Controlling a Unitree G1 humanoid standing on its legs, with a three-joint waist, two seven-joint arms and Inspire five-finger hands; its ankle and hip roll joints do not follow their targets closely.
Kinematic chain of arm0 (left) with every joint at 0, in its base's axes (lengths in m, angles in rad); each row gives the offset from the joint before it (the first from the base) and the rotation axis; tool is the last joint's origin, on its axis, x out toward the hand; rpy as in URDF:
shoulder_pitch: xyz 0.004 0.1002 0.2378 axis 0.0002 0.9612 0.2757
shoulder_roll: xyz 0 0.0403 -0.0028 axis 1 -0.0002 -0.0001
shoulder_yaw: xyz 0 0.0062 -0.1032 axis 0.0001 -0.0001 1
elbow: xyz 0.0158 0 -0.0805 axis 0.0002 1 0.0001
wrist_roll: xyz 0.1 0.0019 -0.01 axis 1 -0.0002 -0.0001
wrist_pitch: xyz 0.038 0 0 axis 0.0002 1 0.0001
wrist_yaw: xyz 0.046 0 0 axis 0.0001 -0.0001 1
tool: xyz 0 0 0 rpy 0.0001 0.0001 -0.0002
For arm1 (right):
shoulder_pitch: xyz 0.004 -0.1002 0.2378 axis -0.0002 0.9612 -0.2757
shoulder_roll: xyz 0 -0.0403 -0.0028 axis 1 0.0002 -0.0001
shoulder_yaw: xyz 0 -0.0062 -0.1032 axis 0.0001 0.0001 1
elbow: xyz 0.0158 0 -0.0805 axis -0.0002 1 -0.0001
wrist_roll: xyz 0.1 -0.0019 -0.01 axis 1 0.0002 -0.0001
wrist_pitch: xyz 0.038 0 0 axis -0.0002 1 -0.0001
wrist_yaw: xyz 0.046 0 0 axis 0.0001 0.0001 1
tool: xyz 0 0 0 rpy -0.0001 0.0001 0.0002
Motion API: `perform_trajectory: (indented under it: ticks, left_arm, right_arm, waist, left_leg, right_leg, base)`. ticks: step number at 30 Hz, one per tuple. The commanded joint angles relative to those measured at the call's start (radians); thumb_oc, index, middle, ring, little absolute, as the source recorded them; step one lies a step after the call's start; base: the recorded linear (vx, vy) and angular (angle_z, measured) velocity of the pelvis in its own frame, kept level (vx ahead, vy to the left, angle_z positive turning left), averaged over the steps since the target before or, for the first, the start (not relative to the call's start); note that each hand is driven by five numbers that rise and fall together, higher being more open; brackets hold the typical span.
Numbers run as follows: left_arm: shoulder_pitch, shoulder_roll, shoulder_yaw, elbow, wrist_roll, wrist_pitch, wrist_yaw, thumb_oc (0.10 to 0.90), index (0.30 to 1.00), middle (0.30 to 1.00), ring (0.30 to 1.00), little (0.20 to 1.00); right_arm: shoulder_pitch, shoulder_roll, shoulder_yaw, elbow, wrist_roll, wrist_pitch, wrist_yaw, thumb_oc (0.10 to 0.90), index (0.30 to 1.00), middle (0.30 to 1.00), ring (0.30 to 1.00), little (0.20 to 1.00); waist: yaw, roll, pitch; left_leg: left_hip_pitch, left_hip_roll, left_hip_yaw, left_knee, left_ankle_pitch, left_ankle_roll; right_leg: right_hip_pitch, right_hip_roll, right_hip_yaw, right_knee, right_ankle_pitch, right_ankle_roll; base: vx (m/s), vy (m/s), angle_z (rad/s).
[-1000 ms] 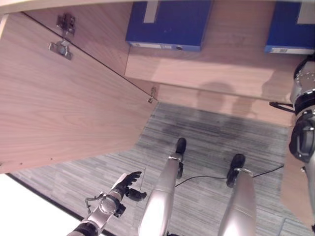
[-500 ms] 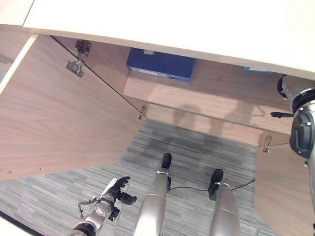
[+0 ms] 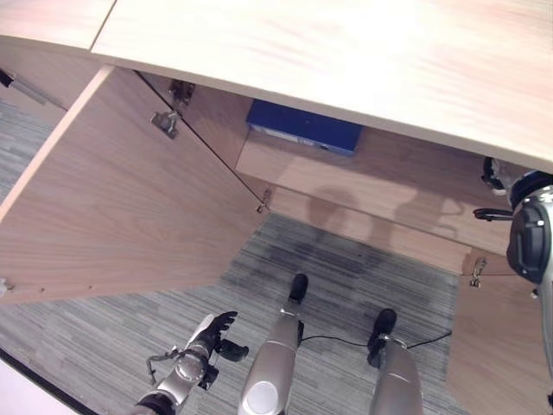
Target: Put the empty folder in the office cabinet
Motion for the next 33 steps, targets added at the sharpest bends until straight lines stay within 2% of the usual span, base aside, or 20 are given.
perform_trajectory:
  ticks: [1,4,5,7,10,11,12,15,17,18,20,23,26,27,30,32,33]
  left_arm:
    - [-0.005,0.021,-0.003,0.023,-0.011,-0.001,0.011,0.800,0.900,0.900,0.900,0.900]
    - [-0.012,0.011,-0.005,0.017,-0.013,0.001,0.016,0.800,0.900,0.900,0.900,0.900]
    - [-0.020,0.004,-0.003,0.012,-0.018,0.002,0.020,0.800,0.900,0.900,0.900,0.900]
    - [-0.018,0.006,-0.003,0.012,-0.018,0.002,0.020,0.800,0.900,0.900,0.900,0.900]
    - [-0.032,-0.021,0.014,0.008,-0.054,0.006,0.033,0.800,0.900,0.900,0.900,0.900]
    - [-0.028,-0.019,0.014,0.008,-0.054,0.006,0.033,0.800,0.900,0.900,0.900,0.900]
    - [-0.034,-0.028,0.017,0.000,-0.071,0.008,0.039,0.800,0.900,0.900,0.900,0.900]
    - [-0.020,-0.029,0.018,-0.016,-0.079,0.013,0.042,0.800,0.900,0.900,0.900,0.900]
    - [-0.010,-0.027,0.024,-0.045,-0.095,0.016,0.043,0.800,0.900,0.900,0.900,0.900]
    - [0.008,-0.030,0.036,-0.065,-0.114,0.022,0.048,0.800,0.900,0.900,0.900,0.900]
    - [0.019,-0.031,0.042,-0.075,-0.119,0.026,0.050,0.800,0.900,0.900,0.900,0.900]
    - [0.056,-0.035,0.059,-0.103,-0.120,0.039,0.046,0.800,0.900,0.900,0.900,0.900]
    - [0.101,-0.033,0.072,-0.113,-0.094,0.046,0.046,0.800,0.900,0.900,0.900,0.900]
    - [0.106,-0.034,0.072,-0.114,-0.094,0.046,0.046,0.800,0.900,0.900,0.900,0.900]
    - [0.138,-0.036,0.086,-0.124,-0.071,0.044,0.034,0.800,0.900,0.900,0.900,0.900]
    - [0.146,-0.036,0.090,-0.122,-0.057,0.042,0.032,0.800,0.900,0.900,0.900,0.900]
    - [0.154,-0.035,0.103,-0.127,-0.035,0.031,0.024,0.800,0.900,0.900,0.900,0.900]
  right_arm:
    - [0.008,-0.067,0.007,-0.096,-0.015,-0.078,-0.002,0.800,0.900,0.900,0.900,0.900]
    - [0.065,-0.013,-0.038,-0.124,0.031,-0.123,-0.014,0.800,0.900,0.900,0.900,0.900]
    - [0.105,0.031,-0.071,-0.146,0.061,-0.155,-0.025,0.800,0.900,0.900,0.900,0.900]
    - [0.112,0.035,-0.075,-0.153,0.060,-0.157,-0.029,0.800,0.900,0.900,0.900,0.900]
    - [0.236,0.193,-0.146,-0.236,0.115,-0.245,-0.036,0.800,0.900,0.900,0.900,0.900]
    - [0.244,0.199,-0.148,-0.244,0.113,-0.248,-0.041,0.800,0.900,0.900,0.900,0.900]
    - [0.284,0.253,-0.153,-0.278,0.110,-0.277,-0.046,0.800,0.900,0.900,0.900,0.900]
    - [0.349,0.322,-0.155,-0.341,0.095,-0.308,-0.057,0.800,0.900,0.900,0.900,0.900]
    - [0.402,0.374,-0.149,-0.407,0.091,-0.336,-0.055,0.800,0.900,0.900,0.900,0.900]
    - [0.474,0.422,-0.137,-0.510,0.064,-0.369,-0.065,0.800,0.900,0.900,0.900,0.900]
    - [0.517,0.442,-0.128,-0.578,0.043,-0.386,-0.076,0.800,0.900,0.900,0.900,0.900]
    - [0.695,0.492,-0.087,-0.800,-0.051,-0.424,-0.097,0.800,0.900,0.900,0.900,0.900]
    - [0.862,0.504,-0.051,-0.993,-0.169,-0.427,-0.109,0.800,0.900,0.900,0.900,0.900]
    - [0.872,0.507,-0.049,-1.001,-0.175,-0.425,-0.114,0.800,0.900,0.900,0.900,0.900]
    - [1.011,0.508,-0.014,-1.155,-0.276,-0.414,-0.069,0.800,0.900,0.900,0.900,0.900]
    - [1.044,0.505,-0.003,-1.183,-0.299,-0.409,-0.048,0.800,0.900,0.900,0.900,0.900]
    - [1.115,0.496,-0.003,-1.219,-0.344,-0.416,0.018,0.800,0.900,0.900,0.900,0.900]
  waist:
    - [0.024,0.010,0.024]
    - [0.023,0.013,0.029]
    - [0.019,0.014,0.032]
    - [0.019,0.012,0.031]
    - [0.003,0.009,0.038]
    - [0.002,0.007,0.036]
    - [-0.004,0.008,0.039]
    - [-0.019,0.000,0.042]
    - [-0.026,0.002,0.048]
    - [-0.037,-0.002,0.054]
    - [-0.043,-0.003,0.055]
    - [-0.066,-0.002,0.057]
    - [-0.085,0.001,0.056]
    - [-0.089,-0.001,0.054]
    - [-0.103,0.002,0.053]
    - [-0.108,0.002,0.052]
    - [-0.118,0.000,0.057]
  left_leg:
    - [0.000,0.057,-0.025,-0.008,-0.074,-0.064]
    - [0.009,0.059,-0.027,-0.016,-0.070,-0.063]
    - [0.015,0.060,-0.027,-0.023,-0.067,-0.062]
    - [0.017,0.060,-0.027,-0.025,-0.066,-0.062]
    - [0.034,0.065,-0.027,-0.051,-0.054,-0.059]
    - [0.036,0.066,-0.027,-0.054,-0.053,-0.059]
    - [0.038,0.072,-0.027,-0.067,-0.038,-0.059]
    - [0.058,0.073,-0.023,-0.083,-0.042,-0.060]
    - [0.060,0.078,-0.022,-0.097,-0.025,-0.058]
    - [0.070,0.082,-0.021,-0.114,-0.013,-0.058]
    - [0.076,0.083,-0.021,-0.126,-0.007,-0.058]
    - [0.103,0.086,-0.019,-0.171,0.017,-0.058]
    - [0.133,0.092,-0.021,-0.213,0.033,-0.058]
    - [0.141,0.090,-0.021,-0.216,0.029,-0.059]
    - [0.153,0.099,-0.012,-0.222,0.038,-0.060]
    - [0.158,0.102,-0.009,-0.221,0.037,-0.061]
    - [0.164,0.107,-0.003,-0.217,0.035,-0.062]
  right_leg:
    - [0.168,0.015,-0.007,0.002,-0.184,0.044]
    - [0.180,0.015,-0.009,-0.004,-0.183,0.045]
    - [0.186,0.017,-0.009,-0.011,-0.181,0.044]
    - [0.188,0.017,-0.010,-0.012,-0.180,0.044]
    - [0.198,0.026,-0.003,-0.035,-0.169,0.042]
    - [0.200,0.026,-0.003,-0.037,-0.168,0.042]
    - [0.198,0.030,-0.002,-0.050,-0.150,0.043]
    - [0.205,0.030,0.001,-0.052,-0.156,0.042]
    - [0.203,0.037,0.004,-0.065,-0.138,0.042]
    - [0.205,0.038,0.005,-0.075,-0.132,0.041]
    - [0.206,0.039,0.005,-0.077,-0.129,0.041]
    - [0.218,0.037,-0.002,-0.090,-0.123,0.041]
    - [0.239,0.028,-0.019,-0.100,-0.121,0.042]
    - [0.245,0.025,-0.020,-0.097,-0.130,0.041]
    - [0.261,0.026,-0.026,-0.126,-0.103,0.046]
    - [0.265,0.025,-0.025,-0.129,-0.099,0.048]
    - [0.269,0.024,-0.021,-0.131,-0.094,0.052]
  base:
    - [0.00,0.000,0.00]
    - [0.00,0.000,0.00]
    - [0.00,0.000,0.00]
    - [0.00,0.000,0.00]
    - [0.00,0.000,0.00]
    - [-0.06,0.019,-0.10]
    - [-0.04,0.008,-0.13]
    - [-0.03,0.012,-0.11]
    - [-0.05,0.032,-0.07]
    - [-0.03,0.019,-0.04]
    - [-0.02,0.012,-0.06]
    - [-0.01,0.005,-0.02]
    - [0.00,0.000,0.00]
    - [-0.03,0.023,0.08]
    - [-0.02,0.015,0.14]
    - [-0.01,0.007,0.06]
    - [0.00,0.000,0.00]
